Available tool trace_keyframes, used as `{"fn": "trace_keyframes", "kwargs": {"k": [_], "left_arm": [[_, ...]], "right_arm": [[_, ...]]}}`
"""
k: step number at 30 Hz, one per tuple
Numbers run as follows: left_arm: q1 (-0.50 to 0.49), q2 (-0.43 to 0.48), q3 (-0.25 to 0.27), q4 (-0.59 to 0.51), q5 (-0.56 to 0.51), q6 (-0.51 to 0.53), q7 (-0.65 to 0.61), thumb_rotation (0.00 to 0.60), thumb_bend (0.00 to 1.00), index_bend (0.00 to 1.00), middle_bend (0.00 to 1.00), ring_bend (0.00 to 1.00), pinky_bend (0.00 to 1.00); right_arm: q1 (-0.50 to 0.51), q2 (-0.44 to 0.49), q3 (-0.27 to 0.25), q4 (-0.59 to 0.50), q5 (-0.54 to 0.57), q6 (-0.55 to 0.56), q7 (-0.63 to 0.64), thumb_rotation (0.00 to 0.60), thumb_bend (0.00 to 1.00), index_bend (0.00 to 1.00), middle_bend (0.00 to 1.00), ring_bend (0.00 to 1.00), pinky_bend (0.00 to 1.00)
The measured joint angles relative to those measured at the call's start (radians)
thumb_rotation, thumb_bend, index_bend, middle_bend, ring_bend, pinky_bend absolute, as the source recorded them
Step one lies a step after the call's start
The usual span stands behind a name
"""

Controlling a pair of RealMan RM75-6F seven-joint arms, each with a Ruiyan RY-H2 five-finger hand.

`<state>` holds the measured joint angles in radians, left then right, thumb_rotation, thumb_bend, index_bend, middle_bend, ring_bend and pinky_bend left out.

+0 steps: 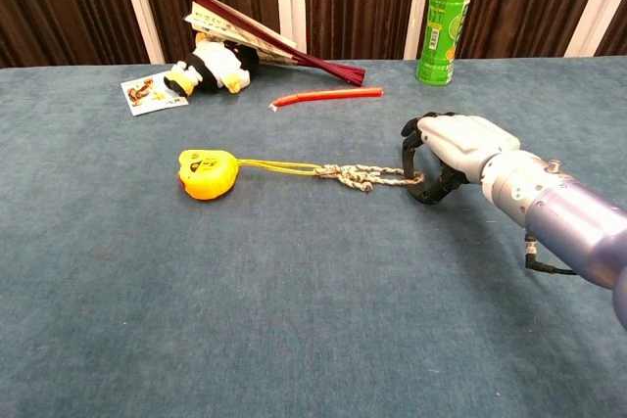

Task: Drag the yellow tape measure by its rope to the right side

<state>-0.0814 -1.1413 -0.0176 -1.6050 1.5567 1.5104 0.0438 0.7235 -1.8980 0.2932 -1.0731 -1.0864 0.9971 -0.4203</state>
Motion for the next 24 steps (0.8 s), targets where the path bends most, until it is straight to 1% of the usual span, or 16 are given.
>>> {"fn": "trace_keyframes", "kwargs": {"k": [13, 18, 24], "left_arm": [[0.000, 0.000, 0.001, -0.001, 0.000, 0.000, 0.003, 0.600, 0.00, 0.00, 0.00, 0.00, 0.00], [0.000, 0.000, 0.001, -0.001, -0.001, -0.001, 0.003, 0.600, 0.00, 0.00, 0.00, 0.00, 0.00], [-0.001, 0.001, 0.002, -0.001, -0.001, -0.002, 0.001, 0.600, 0.00, 0.00, 0.00, 0.00, 0.00]], "right_arm": [[0.000, -0.007, -0.004, -0.001, 0.000, 0.012, 0.007, 0.600, 0.42, 0.56, 0.17, 0.02, 0.06], [0.000, -0.008, -0.004, 0.001, 0.003, 0.015, 0.005, 0.600, 0.46, 0.57, 0.17, 0.02, 0.06], [0.001, -0.009, -0.006, 0.004, 0.006, 0.014, -0.001, 0.600, 0.47, 0.59, 0.17, 0.02, 0.06]]}}
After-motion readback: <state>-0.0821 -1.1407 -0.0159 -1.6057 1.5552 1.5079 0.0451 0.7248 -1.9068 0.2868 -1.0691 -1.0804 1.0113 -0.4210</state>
